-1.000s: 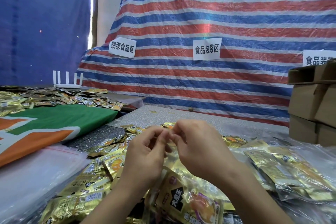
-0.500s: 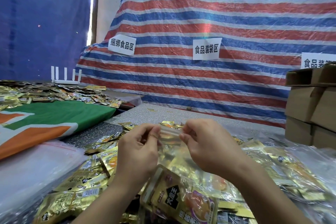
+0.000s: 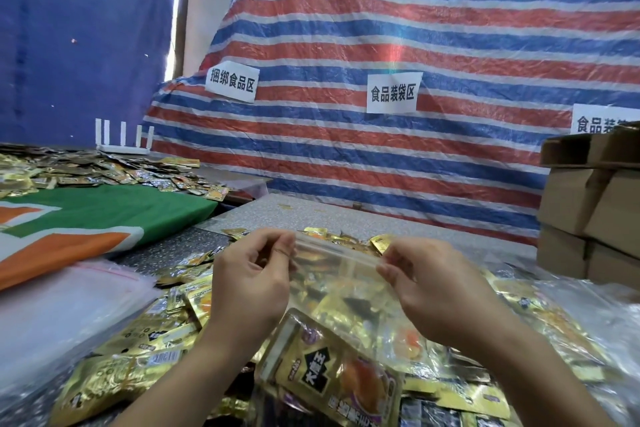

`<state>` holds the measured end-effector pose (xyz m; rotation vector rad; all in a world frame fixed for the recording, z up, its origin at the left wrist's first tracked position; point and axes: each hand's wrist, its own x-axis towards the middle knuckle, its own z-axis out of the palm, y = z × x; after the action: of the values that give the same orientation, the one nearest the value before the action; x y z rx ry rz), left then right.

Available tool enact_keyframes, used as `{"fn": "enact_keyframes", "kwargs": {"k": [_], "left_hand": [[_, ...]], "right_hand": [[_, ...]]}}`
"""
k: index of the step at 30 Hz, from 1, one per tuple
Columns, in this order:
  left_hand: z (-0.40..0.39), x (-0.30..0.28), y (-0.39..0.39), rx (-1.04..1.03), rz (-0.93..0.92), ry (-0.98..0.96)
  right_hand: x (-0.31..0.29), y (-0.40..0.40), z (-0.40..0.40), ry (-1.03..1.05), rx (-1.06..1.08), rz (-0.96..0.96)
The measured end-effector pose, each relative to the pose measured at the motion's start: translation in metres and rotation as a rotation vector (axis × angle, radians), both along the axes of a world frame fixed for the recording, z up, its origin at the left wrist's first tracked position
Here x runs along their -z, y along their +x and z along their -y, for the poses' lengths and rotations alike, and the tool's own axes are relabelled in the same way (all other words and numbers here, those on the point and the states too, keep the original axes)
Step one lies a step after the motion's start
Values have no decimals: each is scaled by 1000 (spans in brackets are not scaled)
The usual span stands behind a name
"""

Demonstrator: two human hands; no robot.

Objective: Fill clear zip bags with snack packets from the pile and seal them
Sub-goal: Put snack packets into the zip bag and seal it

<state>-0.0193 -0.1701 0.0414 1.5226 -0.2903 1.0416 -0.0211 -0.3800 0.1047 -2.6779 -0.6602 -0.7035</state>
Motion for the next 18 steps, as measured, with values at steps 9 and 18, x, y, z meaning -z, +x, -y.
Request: {"fn": "enact_keyframes", "kwargs": {"k": [9,18], "left_hand": [[-3,4,3,-23,-13,0],[-3,1,0,-32,-9,3]], "right_hand": [[-3,5,23,-8,-26,-68],[-8,12,38,-36,-65,-88]]}}
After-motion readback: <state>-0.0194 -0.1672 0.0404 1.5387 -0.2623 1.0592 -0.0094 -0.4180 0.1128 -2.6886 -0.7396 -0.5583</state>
